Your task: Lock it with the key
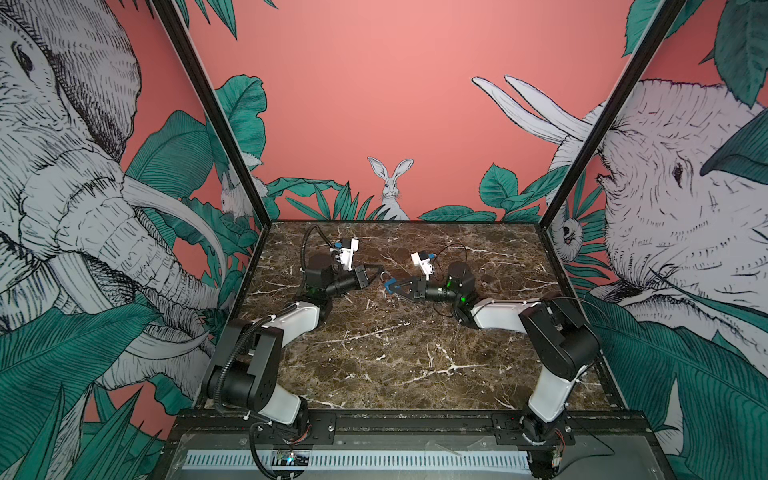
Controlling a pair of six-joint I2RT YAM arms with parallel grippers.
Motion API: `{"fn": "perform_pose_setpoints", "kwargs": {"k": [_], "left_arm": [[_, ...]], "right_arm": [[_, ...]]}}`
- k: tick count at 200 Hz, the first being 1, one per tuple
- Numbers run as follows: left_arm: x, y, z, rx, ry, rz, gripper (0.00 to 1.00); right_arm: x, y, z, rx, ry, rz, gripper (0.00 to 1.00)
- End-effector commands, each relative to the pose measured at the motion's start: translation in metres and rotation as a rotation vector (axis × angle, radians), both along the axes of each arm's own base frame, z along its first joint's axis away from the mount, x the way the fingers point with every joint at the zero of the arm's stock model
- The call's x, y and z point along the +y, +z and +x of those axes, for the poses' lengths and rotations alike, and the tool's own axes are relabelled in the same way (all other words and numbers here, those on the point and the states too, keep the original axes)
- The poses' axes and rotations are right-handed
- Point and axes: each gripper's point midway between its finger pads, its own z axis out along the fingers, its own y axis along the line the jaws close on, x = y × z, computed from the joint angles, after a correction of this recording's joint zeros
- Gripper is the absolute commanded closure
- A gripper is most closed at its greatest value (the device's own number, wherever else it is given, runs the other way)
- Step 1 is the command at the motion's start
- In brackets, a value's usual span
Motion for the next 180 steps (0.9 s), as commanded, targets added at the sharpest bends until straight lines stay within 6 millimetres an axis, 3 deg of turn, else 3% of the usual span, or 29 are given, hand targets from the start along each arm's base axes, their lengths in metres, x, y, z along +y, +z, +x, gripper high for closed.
{"fn": "perform_pose_setpoints", "kwargs": {"k": [1, 114, 180], "left_arm": [[-0.015, -0.005, -0.023, 0.044, -0.119, -0.018, 0.95], [-0.020, -0.008, -0.035, 0.071, -0.150, -0.018, 0.95], [-0.022, -0.013, -0.043, 0.077, -0.157, -0.016, 0.95]], "right_arm": [[0.006, 0.050, 0.007, -0.185, -0.002, 0.116, 1.00], [0.011, 0.047, 0.021, -0.216, -0.033, 0.070, 1.00], [0.010, 0.055, 0.036, -0.239, -0.069, 0.075, 1.00]]}}
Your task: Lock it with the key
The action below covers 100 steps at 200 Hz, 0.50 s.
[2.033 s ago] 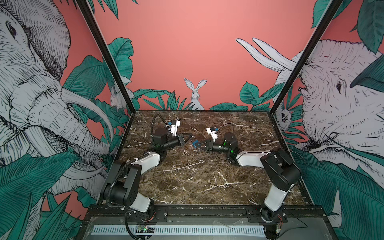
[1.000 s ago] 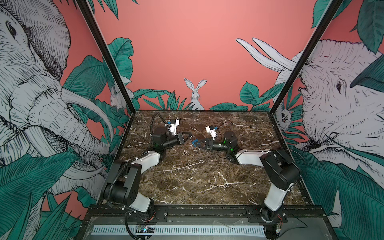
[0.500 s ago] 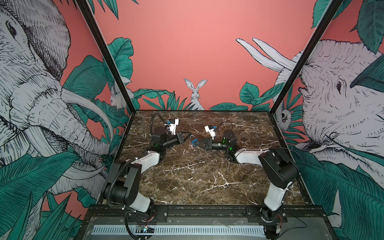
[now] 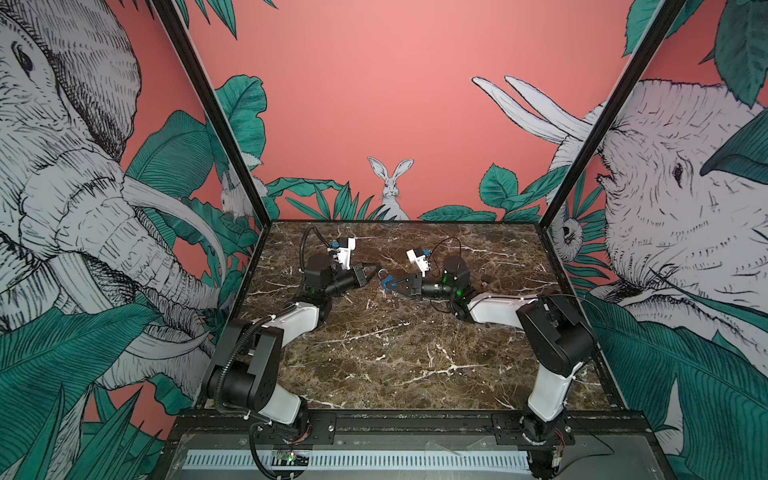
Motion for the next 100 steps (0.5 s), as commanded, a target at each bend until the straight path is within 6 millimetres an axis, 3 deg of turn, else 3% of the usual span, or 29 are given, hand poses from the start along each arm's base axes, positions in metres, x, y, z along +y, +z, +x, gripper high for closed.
{"fn": "perform_pose_setpoints", "kwargs": {"k": [1, 100], "left_arm": [[-0.028, -0.011, -0.050, 0.072, -0.214, -0.016, 0.95], [-0.040, -0.012, -0.062, 0.068, -0.255, -0.012, 0.95]], "right_arm": [[0.002, 0.057, 0.026, -0.210, -0.087, 0.116, 1.00], [0.001, 0.063, 0.042, -0.219, -0.125, 0.136, 1.00]]}}
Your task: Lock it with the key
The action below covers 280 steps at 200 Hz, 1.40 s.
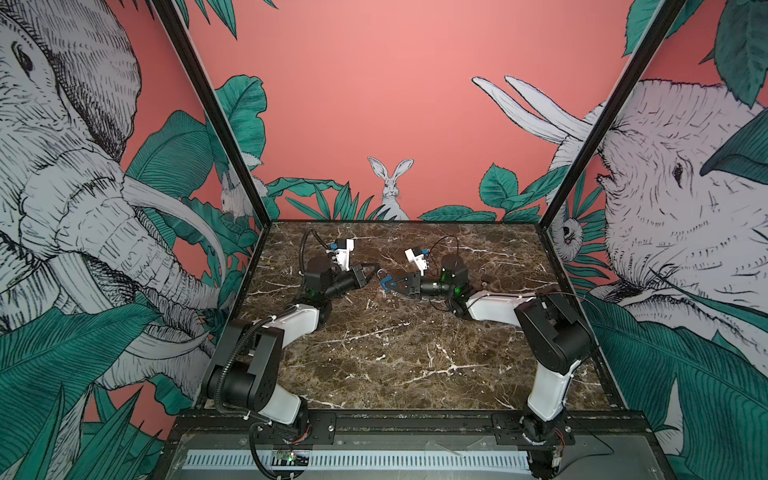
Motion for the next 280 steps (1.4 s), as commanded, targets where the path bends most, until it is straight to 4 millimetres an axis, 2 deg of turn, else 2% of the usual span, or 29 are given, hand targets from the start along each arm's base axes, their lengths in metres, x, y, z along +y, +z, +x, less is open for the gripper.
{"fn": "perform_pose_setpoints", "kwargs": {"k": [1, 146, 208, 280], "left_arm": [[-0.043, -0.010, -0.065, 0.079, -0.294, -0.014, 0.95], [-0.049, -0.005, -0.077, 0.067, -0.318, -0.022, 0.96], [-0.051, -0.011, -0.082, 0.080, -0.325, -0.017, 0.97], [-0.062, -0.012, -0.094, 0.077, -0.361, -0.010, 0.97]], "right_arm": [[0.000, 0.065, 0.035, -0.223, -0.129, 0.144, 1.00], [-0.001, 0.059, 0.047, -0.241, -0.145, 0.117, 1.00], [-0.003, 0.063, 0.054, -0.250, -0.160, 0.123, 1.00], [-0.001, 0.065, 0.062, -0.252, -0.160, 0.127, 1.00]]}}
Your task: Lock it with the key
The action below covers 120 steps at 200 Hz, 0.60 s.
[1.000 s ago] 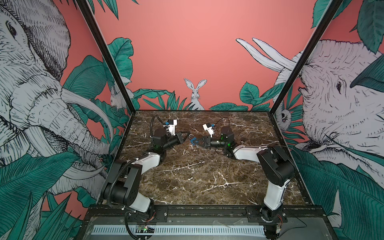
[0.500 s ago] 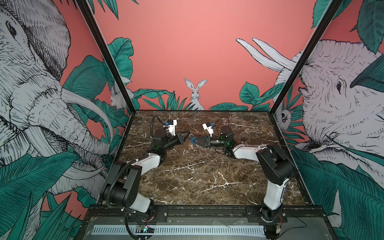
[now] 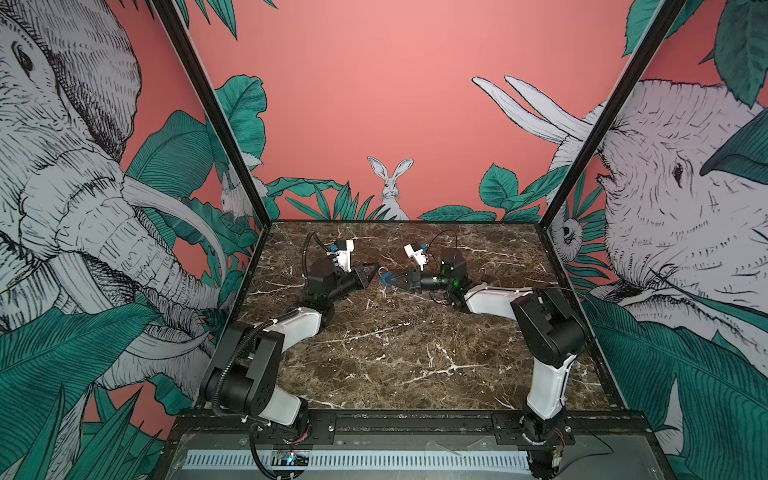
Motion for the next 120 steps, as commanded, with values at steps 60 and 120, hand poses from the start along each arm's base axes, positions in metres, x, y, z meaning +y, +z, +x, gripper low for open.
{"fn": "perform_pose_setpoints", "kwargs": {"k": [60, 120], "left_arm": [[-0.058, -0.008, -0.083, 0.097, -0.404, 0.009, 0.96], [-0.028, 0.011, -0.038, 0.081, -0.243, -0.016, 0.81]], "right_arm": [[0.000, 0.060, 0.043, -0.224, -0.170, 0.129, 1.00], [-0.007, 0.039, 0.025, -0.171, -0.141, 0.132, 1.00]]}}
